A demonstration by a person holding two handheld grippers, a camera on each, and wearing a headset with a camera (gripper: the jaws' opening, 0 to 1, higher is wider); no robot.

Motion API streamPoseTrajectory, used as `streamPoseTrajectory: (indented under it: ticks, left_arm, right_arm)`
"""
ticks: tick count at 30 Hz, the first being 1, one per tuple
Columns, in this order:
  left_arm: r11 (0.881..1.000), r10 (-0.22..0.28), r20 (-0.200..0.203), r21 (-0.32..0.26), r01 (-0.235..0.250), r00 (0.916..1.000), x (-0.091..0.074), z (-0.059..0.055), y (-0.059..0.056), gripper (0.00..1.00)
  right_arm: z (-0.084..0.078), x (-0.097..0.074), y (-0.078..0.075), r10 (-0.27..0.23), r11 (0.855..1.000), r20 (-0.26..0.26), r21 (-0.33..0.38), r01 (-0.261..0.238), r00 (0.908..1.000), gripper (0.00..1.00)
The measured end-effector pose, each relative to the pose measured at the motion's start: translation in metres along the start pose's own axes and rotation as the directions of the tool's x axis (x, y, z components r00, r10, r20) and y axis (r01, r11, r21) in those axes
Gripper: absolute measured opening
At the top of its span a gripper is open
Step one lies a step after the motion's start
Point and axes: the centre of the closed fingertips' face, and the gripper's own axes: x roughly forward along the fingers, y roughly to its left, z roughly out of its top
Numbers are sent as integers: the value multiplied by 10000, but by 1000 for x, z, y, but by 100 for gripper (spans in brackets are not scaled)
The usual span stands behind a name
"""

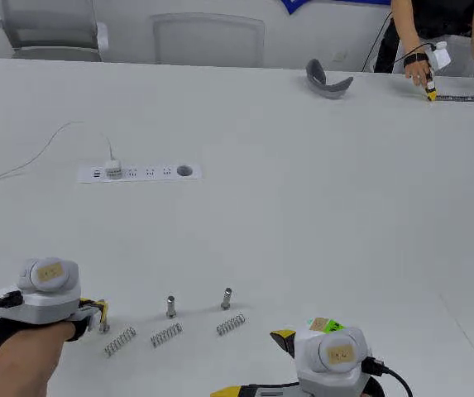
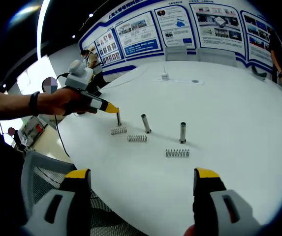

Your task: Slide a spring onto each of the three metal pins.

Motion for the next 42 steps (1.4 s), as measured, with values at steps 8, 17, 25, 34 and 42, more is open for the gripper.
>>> streamPoseTrajectory:
  ticks: [8,17,25,34,42]
  left_arm:
    - [9997,-8,-34,252,9,10000,-1,-4,-1,7]
    - [9986,43,65,519,-46,10000,1,-5,-1,7]
    - [9975,62,165,702,-73,9998,2,-2,-5,7]
    - [9959,41,151,904,-55,9999,1,-2,-5,8]
    - [9951,3,99,990,-13,10000,4,-3,-4,8]
  right_arm:
    - [-3,0,2,31,10000,-10,68,-31,10000,87]
    - [-4,0,2,30,10000,1,67,-30,10000,87]
    - [-4,-1,1,8,10000,11,73,-8,10000,87]
    - [-6,-1,1,-17,9999,-13,141,17,10000,87]
    - [-5,0,1,-22,9999,9,155,22,10000,87]
